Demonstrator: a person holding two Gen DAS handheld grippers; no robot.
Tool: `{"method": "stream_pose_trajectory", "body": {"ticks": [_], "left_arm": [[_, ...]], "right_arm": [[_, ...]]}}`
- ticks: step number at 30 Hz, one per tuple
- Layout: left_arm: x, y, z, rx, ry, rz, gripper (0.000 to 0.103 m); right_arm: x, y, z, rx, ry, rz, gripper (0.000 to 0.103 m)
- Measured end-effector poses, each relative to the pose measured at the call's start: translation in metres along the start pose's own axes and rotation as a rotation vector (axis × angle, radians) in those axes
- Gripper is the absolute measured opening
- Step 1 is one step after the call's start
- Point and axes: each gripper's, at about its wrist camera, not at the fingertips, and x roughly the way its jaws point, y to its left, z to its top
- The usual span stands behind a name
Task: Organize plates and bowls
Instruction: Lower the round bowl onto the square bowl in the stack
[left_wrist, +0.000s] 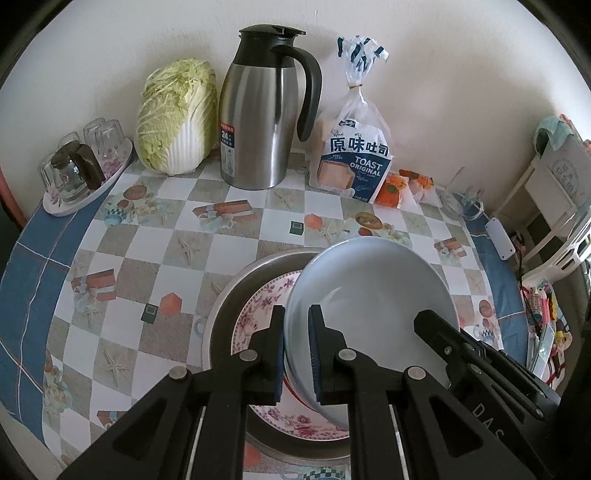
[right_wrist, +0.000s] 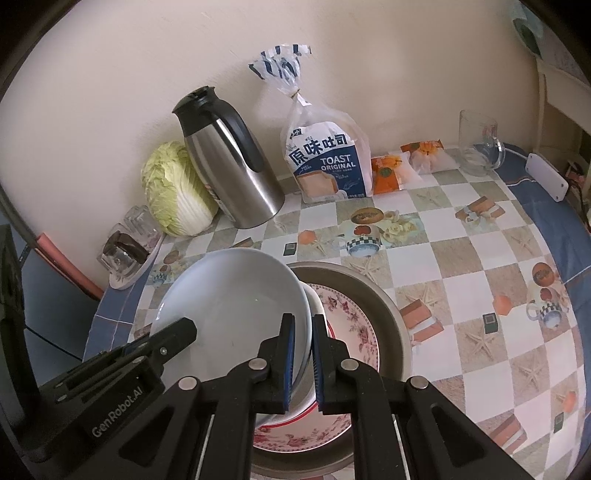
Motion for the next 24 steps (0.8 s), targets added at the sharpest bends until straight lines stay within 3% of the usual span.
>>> {"method": "stream_pose_trajectory", "body": {"ticks": [24], "left_arm": [[0.0052,-0.0002,0.0021,-0.006,0.01,0.013,0.012]], "right_arm": [[0.0044,0.0023,0.0029,-0.022,-0.008,-0.038,0.013]]}}
